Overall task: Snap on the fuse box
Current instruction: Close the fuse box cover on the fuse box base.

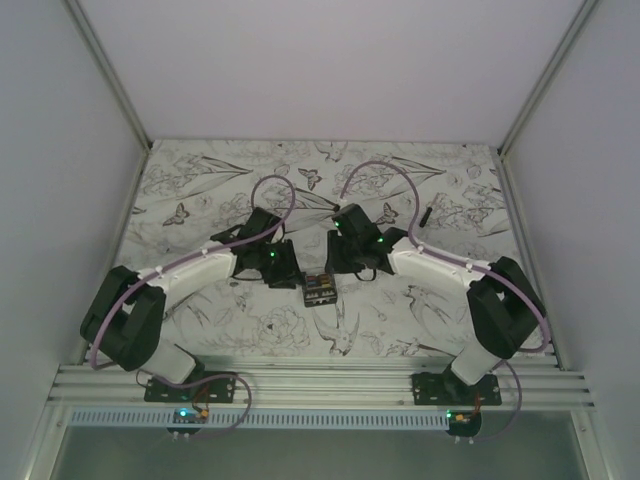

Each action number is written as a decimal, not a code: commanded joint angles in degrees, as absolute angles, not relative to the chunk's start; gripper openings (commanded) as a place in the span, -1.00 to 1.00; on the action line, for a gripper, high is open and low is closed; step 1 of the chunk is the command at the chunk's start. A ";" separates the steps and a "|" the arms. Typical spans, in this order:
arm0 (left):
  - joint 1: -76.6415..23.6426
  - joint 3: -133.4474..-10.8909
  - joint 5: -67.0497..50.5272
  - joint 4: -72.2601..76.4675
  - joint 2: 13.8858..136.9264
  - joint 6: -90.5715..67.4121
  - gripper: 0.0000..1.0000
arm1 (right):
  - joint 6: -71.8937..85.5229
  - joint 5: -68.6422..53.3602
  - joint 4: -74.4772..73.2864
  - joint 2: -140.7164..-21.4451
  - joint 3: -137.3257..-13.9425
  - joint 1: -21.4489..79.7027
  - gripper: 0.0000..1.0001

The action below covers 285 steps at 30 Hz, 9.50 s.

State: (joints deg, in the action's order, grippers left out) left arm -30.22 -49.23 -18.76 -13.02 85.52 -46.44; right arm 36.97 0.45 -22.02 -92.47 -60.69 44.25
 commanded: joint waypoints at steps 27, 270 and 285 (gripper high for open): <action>-31.47 -49.87 -16.43 -16.87 100.24 -44.73 -0.81 | 32.17 -9.54 -24.51 -104.01 -63.72 43.60 -0.52; -37.30 -54.71 -15.64 -24.92 91.53 -41.93 -0.08 | 47.36 -2.47 -15.74 -87.61 -47.54 52.09 -0.06; -37.34 -52.75 -15.15 -23.80 94.55 -42.16 -0.35 | 47.31 -3.86 -18.96 -95.27 -48.55 52.06 -0.32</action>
State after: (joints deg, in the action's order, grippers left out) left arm -37.19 -54.85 -15.42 -24.08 92.58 -41.58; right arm 48.40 -4.01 -15.53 -90.37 -49.04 51.51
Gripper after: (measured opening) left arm 0.353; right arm 0.370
